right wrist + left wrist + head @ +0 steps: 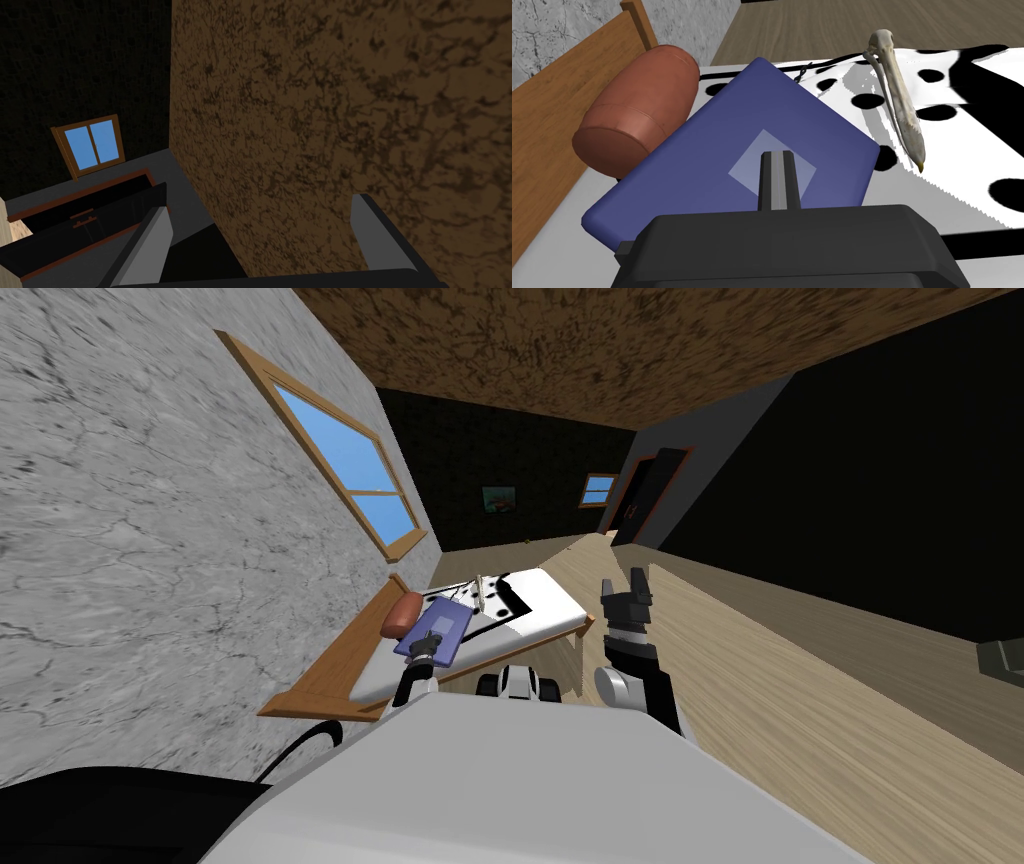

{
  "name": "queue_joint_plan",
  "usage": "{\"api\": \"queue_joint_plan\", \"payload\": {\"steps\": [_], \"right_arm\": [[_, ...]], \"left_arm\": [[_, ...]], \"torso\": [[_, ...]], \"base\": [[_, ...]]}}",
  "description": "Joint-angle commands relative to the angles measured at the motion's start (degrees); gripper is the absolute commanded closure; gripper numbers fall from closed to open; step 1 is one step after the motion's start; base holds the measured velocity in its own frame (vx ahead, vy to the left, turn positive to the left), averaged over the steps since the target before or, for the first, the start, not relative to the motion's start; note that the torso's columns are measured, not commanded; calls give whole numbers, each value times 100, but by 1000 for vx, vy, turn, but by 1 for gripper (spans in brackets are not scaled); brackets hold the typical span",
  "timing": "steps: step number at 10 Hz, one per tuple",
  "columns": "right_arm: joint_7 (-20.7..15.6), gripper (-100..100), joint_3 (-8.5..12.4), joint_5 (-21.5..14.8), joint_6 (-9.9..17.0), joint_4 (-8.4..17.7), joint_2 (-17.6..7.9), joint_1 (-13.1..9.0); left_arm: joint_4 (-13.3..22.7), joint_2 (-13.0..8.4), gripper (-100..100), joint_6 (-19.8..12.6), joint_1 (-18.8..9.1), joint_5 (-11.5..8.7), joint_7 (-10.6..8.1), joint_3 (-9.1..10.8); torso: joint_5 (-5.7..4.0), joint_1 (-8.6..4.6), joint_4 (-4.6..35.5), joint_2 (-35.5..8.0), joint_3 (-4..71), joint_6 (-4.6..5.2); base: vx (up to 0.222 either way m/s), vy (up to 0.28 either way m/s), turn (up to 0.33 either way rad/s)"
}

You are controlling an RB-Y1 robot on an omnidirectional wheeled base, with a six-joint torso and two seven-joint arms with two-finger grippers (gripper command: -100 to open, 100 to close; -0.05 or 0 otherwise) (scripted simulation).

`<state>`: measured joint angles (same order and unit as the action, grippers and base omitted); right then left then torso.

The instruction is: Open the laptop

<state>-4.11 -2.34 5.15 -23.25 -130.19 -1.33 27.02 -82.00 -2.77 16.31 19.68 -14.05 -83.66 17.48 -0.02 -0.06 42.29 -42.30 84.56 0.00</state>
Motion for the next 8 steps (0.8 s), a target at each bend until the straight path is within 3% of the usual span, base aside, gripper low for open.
{"api": "queue_joint_plan", "payload": {"steps": [1, 2, 3, 4, 8], "right_arm": [[0, 0, 0, 0, 0, 0, 0, 0], [0, 0, 0, 0, 0, 0, 0, 0], [0, 0, 0, 0, 0, 0, 0, 0], [0, 0, 0, 0, 0, 0, 0, 0], [0, 0, -1, 0, 0, 0, 1, 0]], "left_arm": [[-204, -28, 100, -297, 76, -64, -240, 8], [-284, -37, 100, -407, 104, -89, -326, 12], [-238, -27, 100, -327, 89, -72, -259, 9], [-496, -131, -100, -566, 182, -67, -420, 72], [-992, -337, -100, -996, 361, -51, -701, 197]], "torso": [[1, 3, 1, -2, -1, 0], [2, 8, 0, 1, 0, 0], [3, 10, -1, 3, 2, 0], [1, -2, -1, 4, 2, 0], [1, 4, -1, 3, 2, 0]], "base": [[-7, 58, -23], [-4, 63, -19], [-3, 29, -5], [-2, -23, -18], [10, -50, -12]]}}
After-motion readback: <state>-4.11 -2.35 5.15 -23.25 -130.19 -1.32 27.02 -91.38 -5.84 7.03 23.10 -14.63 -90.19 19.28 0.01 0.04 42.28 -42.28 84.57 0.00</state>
